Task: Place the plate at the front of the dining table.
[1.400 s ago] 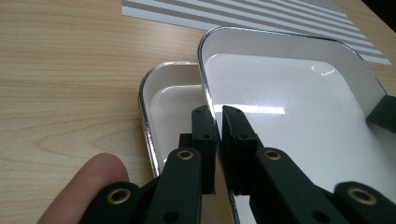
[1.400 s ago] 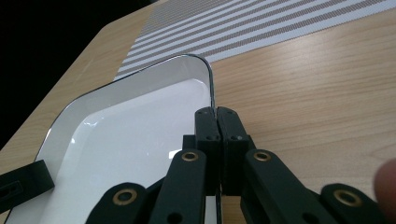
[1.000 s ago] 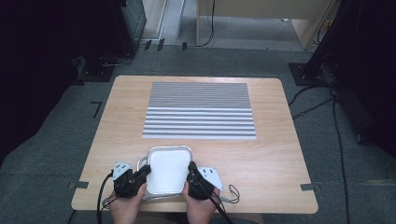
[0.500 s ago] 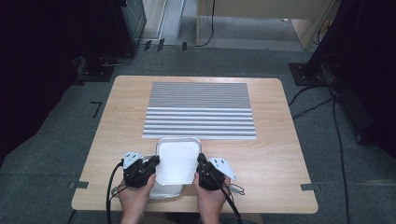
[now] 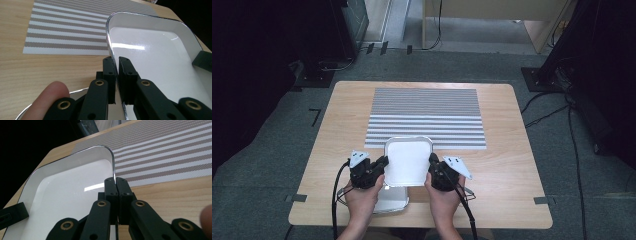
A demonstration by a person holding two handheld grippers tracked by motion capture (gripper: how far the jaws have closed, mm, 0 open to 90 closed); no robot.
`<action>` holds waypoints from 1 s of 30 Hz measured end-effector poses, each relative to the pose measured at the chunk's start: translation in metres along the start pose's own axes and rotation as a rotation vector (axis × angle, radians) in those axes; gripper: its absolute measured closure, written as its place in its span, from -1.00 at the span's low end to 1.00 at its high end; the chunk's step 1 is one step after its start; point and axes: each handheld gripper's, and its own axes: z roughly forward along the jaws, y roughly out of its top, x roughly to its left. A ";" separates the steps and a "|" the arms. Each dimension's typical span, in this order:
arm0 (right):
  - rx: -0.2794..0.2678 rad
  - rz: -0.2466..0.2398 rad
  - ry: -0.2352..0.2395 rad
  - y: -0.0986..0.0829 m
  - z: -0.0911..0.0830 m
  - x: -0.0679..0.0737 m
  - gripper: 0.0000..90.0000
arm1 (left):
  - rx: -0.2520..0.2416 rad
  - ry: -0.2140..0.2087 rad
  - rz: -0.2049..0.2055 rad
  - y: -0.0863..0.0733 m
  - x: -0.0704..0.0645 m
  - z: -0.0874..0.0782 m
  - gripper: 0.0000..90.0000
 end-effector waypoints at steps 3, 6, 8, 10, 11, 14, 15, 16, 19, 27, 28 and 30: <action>0.004 0.005 0.002 0.006 0.004 -0.004 1.00 | -0.002 -0.001 -0.002 0.006 -0.002 0.005 0.89; 0.004 -0.001 -0.003 0.012 0.007 -0.005 1.00 | 0.001 0.001 -0.002 0.010 -0.004 0.010 0.89; 0.007 -0.001 -0.005 0.016 0.009 -0.006 1.00 | 0.002 -0.001 -0.003 0.013 -0.004 0.013 0.89; 0.008 -0.007 -0.005 0.021 0.012 -0.007 1.00 | 0.002 0.000 -0.003 0.017 -0.006 0.016 0.89; 0.009 -0.012 -0.004 0.023 0.013 -0.008 1.00 | 0.002 0.001 -0.001 0.018 -0.006 0.017 0.89; 0.007 -0.021 -0.001 0.029 0.017 -0.010 1.00 | -0.003 0.002 -0.004 0.024 -0.007 0.022 0.89; 0.009 -0.020 -0.002 0.031 0.018 -0.010 0.99 | -0.003 0.002 -0.006 0.025 -0.008 0.023 0.89; 0.007 -0.023 -0.002 0.033 0.019 -0.011 1.00 | -0.002 0.003 -0.007 0.028 -0.008 0.026 0.89; 0.008 -0.027 -0.006 0.038 0.023 -0.012 1.00 | 0.001 0.001 -0.014 0.032 -0.009 0.030 0.90; 0.019 -0.039 -0.019 0.051 0.036 -0.018 1.00 | 0.018 -0.004 -0.029 0.042 -0.009 0.046 0.90; 0.021 -0.040 -0.020 0.052 0.037 -0.018 1.00 | 0.017 -0.001 -0.032 0.045 -0.010 0.048 0.90; 0.021 -0.049 -0.020 0.056 0.041 -0.019 1.00 | 0.013 0.003 -0.033 0.048 -0.010 0.051 0.91</action>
